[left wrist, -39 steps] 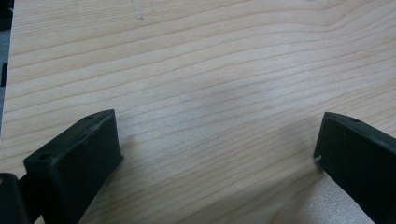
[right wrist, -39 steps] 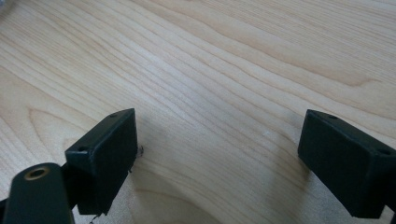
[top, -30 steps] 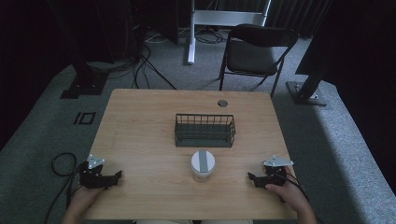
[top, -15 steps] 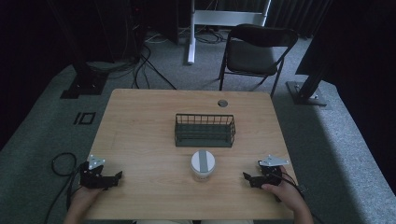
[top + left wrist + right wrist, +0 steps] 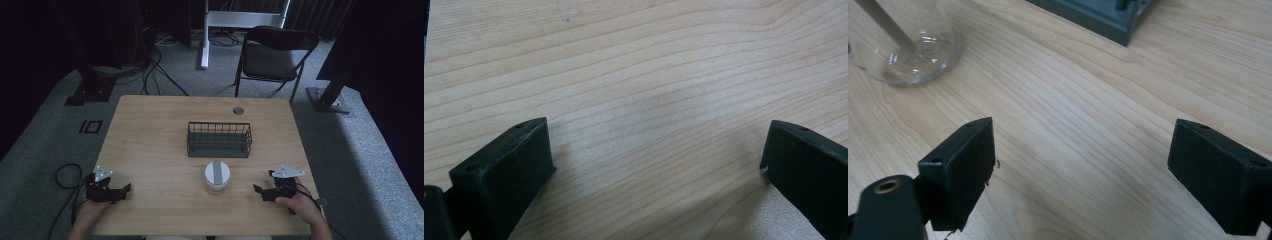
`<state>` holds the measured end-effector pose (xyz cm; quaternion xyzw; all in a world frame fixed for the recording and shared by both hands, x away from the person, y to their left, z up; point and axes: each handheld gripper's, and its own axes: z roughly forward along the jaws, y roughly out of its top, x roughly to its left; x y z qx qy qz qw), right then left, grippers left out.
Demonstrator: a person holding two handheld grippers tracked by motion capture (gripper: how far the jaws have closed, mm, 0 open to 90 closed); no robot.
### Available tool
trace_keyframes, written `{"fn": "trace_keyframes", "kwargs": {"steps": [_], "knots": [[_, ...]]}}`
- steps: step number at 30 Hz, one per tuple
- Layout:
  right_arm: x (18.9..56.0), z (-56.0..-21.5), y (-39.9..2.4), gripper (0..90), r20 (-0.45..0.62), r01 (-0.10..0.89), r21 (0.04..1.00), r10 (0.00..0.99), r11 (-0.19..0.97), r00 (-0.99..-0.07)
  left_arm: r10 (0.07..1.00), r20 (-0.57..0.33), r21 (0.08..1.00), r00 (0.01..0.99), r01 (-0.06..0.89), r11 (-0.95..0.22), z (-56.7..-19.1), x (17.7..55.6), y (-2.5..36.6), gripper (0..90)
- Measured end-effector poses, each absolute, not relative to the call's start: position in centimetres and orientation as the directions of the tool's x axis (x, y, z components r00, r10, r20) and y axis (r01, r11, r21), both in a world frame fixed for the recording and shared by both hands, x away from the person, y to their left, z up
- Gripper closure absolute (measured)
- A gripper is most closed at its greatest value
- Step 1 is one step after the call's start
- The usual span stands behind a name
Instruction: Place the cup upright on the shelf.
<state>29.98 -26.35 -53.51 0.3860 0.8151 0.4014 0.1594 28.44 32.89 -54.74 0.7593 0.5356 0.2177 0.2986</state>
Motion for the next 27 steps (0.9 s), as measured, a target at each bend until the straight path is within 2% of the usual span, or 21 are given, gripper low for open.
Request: {"fn": "trace_keyframes", "kwargs": {"steps": [27], "knots": [[29.4,-53.6,-21.7,11.4,0.094,0.444,0.798,0.643,0.408,-0.76,0.944,0.01,0.687,0.331,0.684,-0.248,-54.7,28.4,32.9,0.6]]}}
